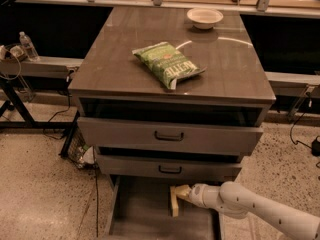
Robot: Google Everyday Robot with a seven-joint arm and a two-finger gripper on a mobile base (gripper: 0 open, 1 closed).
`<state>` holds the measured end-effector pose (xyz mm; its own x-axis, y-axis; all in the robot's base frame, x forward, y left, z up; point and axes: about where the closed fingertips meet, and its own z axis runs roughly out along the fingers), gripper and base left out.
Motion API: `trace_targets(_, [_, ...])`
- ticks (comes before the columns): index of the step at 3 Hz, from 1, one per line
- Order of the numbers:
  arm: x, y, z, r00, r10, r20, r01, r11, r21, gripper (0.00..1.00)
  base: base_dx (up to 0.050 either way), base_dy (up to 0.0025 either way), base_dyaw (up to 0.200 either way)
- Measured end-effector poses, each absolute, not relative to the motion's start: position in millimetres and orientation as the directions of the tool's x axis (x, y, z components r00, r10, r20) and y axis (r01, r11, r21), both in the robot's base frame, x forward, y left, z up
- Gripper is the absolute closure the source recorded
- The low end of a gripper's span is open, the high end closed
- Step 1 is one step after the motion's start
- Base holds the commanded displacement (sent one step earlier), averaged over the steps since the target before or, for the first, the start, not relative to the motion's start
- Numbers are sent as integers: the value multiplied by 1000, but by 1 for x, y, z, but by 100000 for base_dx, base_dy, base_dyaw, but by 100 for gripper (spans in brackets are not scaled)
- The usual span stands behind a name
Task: Place sponge into bottom drawer
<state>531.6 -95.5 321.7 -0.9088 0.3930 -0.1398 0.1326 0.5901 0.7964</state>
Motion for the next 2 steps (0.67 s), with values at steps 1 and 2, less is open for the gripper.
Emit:
trace_targets(1, [536,-96,301,-909,400,-118,147,572,807,82,0,0,0])
trace_targets(2, [534,-91,288,-910,404,-94,162,554,816,51,0,0,0])
